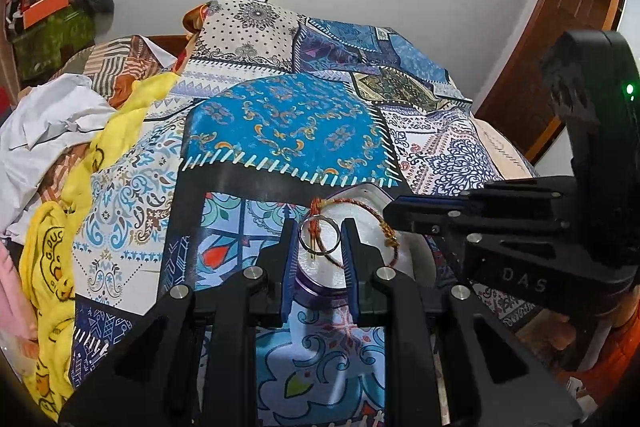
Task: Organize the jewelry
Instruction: 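Lower the bracelet into the tin and open the right gripper, then move the right gripper back to the jewelry pile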
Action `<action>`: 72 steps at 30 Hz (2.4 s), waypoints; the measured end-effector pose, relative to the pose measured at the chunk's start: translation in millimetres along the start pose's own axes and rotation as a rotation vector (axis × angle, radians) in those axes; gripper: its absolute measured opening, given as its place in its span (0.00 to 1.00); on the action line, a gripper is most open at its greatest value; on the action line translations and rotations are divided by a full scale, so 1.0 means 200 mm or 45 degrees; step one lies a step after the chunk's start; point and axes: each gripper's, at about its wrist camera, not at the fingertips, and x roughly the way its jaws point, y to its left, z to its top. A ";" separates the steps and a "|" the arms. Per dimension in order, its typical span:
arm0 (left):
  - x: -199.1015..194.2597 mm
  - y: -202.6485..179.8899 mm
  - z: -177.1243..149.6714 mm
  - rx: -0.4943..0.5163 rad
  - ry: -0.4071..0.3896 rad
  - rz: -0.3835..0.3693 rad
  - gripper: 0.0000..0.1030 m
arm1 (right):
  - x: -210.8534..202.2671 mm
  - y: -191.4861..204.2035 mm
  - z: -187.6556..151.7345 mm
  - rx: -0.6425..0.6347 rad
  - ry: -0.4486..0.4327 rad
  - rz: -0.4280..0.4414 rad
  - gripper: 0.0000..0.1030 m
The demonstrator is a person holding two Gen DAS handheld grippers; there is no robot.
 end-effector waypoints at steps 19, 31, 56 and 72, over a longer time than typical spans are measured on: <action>0.04 -0.20 0.02 0.144 0.046 0.041 0.20 | -0.29 -0.10 -0.08 0.032 -0.152 -0.107 0.33; -0.17 -0.35 0.06 0.215 -0.065 0.088 0.32 | -0.53 -0.17 -0.16 0.081 -0.298 -0.168 0.33; -0.09 -0.85 -0.05 0.366 0.007 -0.007 0.48 | -0.82 -0.57 -0.57 0.302 -0.344 -0.309 0.34; 0.17 -0.89 -0.17 0.362 0.204 -0.105 0.42 | -0.66 -0.60 -0.66 0.307 -0.243 -0.231 0.34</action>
